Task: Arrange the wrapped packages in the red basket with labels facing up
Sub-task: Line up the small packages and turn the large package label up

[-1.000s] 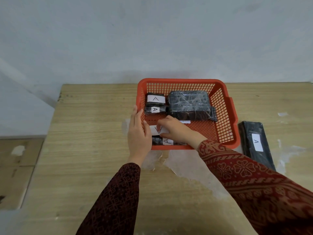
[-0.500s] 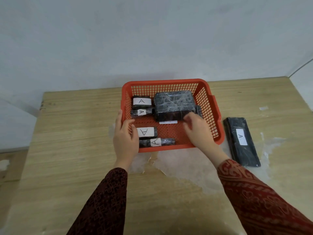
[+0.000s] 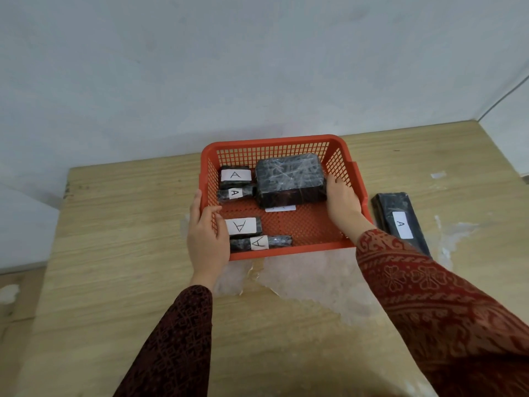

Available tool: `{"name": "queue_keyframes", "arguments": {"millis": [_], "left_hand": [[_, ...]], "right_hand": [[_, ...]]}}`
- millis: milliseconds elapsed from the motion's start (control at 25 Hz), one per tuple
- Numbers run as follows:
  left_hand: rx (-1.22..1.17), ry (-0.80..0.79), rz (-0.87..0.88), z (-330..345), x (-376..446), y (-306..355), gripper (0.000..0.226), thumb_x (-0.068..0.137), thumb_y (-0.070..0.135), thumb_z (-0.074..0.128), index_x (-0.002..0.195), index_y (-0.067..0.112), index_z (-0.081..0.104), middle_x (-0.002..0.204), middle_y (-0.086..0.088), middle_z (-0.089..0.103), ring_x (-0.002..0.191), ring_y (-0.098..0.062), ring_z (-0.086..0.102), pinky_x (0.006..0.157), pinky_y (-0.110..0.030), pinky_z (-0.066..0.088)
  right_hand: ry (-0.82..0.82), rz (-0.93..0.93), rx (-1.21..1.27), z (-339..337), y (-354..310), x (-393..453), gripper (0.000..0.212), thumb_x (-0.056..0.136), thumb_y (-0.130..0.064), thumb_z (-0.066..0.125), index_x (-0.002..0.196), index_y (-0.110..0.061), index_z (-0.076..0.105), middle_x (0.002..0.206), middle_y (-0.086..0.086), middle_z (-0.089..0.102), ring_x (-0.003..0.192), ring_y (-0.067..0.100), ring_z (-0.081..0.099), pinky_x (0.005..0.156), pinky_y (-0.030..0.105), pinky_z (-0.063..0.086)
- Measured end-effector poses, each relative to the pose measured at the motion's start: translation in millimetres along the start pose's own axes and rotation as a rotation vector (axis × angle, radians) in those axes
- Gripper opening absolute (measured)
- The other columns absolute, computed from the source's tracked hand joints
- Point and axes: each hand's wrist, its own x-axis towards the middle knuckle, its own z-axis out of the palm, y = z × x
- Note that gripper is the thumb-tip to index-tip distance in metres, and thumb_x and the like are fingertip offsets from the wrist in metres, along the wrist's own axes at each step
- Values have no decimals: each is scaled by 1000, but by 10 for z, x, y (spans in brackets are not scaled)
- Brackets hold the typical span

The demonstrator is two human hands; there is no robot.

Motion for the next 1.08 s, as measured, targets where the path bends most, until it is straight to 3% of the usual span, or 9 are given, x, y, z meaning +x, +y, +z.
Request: {"name": "queue_keyframes", "arguments": {"millis": [160, 280, 400, 480, 600, 720, 840, 1080], "left_hand": [[-8, 6, -5, 0, 3, -4, 12, 93, 12, 52, 98, 12, 63, 152, -3, 34, 127, 2, 26, 94, -14, 32], [-4, 18, 2, -8, 6, 1, 12, 93, 11, 52, 97, 12, 64, 152, -4, 36, 126, 3, 28, 92, -4, 26], [-13, 13, 6, -21, 7, 26, 12, 92, 9, 53, 95, 11, 64, 151, -6, 36, 124, 3, 28, 87, 11, 19], [-10, 13, 5, -34, 2, 43, 12, 91, 8, 53, 94, 11, 64, 151, -7, 37, 122, 8, 25, 87, 12, 16], [-7, 15, 12, -36, 1, 54, 12, 91, 7, 54, 94, 11, 65, 150, -7, 37, 117, 17, 19, 86, 14, 12], [-7, 17, 19, -36, 11, 36, 12, 91, 8, 54, 96, 10, 65, 151, -7, 36, 117, 24, 14, 85, 14, 13], [3, 17, 29, -25, 16, 30, 11, 91, 9, 54, 95, 10, 64, 151, -7, 36, 118, 19, 17, 84, 13, 16], [-1, 11, 30, -22, 19, 12, 12, 92, 11, 53, 96, 12, 65, 151, -6, 36, 121, 14, 18, 85, 13, 16]], "right_hand": [[101, 38, 72, -197, 43, -192, 15, 90, -6, 50, 104, -3, 54, 101, 21, 65, 91, 43, 63, 64, 42, 45], [238, 92, 339, -430, 25, -329, 15, 87, -20, 56, 101, -14, 59, 94, 10, 68, 84, 30, 61, 61, 32, 41], [119, -69, 667, -534, -286, -315, 19, 88, -14, 60, 107, -14, 63, 106, 3, 70, 85, 10, 60, 65, 15, 44], [-37, -274, 614, -470, -639, -283, 21, 89, -10, 60, 110, -10, 62, 110, 4, 68, 88, 8, 59, 70, 13, 48], [-108, -494, 444, -233, -1128, -203, 17, 88, -9, 62, 105, -8, 64, 106, 10, 62, 94, 22, 60, 82, 31, 52], [-169, -547, 281, 17, -1399, -120, 16, 89, -6, 58, 105, -4, 61, 107, 15, 59, 96, 34, 59, 80, 44, 51], [-161, -573, 120, 225, -1442, -99, 16, 87, 2, 53, 102, -1, 57, 103, 18, 61, 96, 38, 59, 72, 42, 49], [-176, -557, 12, 418, -1414, -145, 28, 86, 8, 51, 112, 1, 57, 118, 18, 52, 114, 34, 50, 78, 42, 52]]}}
